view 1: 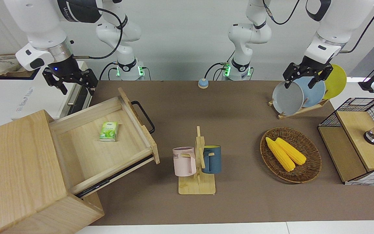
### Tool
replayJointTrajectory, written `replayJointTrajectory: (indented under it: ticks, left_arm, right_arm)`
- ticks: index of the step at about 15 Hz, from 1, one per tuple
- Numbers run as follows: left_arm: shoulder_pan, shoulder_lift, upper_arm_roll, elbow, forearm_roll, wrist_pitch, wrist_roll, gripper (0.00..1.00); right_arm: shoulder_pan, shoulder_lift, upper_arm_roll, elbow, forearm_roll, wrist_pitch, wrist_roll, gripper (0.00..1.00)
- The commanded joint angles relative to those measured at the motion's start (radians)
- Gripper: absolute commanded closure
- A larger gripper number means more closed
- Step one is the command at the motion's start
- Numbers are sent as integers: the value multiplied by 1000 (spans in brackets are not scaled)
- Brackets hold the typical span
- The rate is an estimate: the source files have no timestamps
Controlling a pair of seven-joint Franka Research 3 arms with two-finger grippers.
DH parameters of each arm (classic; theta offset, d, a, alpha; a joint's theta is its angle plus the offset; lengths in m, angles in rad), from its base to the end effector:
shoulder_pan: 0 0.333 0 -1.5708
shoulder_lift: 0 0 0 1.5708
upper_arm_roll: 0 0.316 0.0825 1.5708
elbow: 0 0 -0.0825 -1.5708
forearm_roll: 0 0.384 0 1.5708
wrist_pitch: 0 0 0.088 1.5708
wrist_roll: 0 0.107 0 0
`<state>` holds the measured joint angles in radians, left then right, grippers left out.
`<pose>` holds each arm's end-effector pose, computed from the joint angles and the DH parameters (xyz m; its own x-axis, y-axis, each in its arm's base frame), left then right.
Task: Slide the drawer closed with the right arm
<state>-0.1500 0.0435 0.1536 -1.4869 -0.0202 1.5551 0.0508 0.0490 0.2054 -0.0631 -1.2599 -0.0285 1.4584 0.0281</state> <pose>0.5670 -0.0023 0.6386 0.9985 -0.0478 0.0259 -0.0481 -0.9988 0.0122 0.6055 -0.0071 0.6407 0.9990 -0.0441 -0.0053 -0.0439 -0.9982 0.0413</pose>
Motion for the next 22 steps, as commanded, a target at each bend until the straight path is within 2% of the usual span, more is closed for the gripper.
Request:
replayJointTrajectory:
  ticks: [1,19,21,22]
  left_arm:
    - [-17,13,17,20,12,0,8,2]
    - [-17,13,17,20,11,0,8,5]
    - [-17,13,17,20,12,0,8,2]
    - [-17,13,17,20,11,0,8,5]
  right_arm:
    - [-1,-7,5,-7,-7,13,-25,17]
    - [0,-6,3,-7,22,11,-16,30]
    - [0,-7,3,-7,22,11,-17,127]
    - [-1,-7,3,-7,21,11,-22,248]
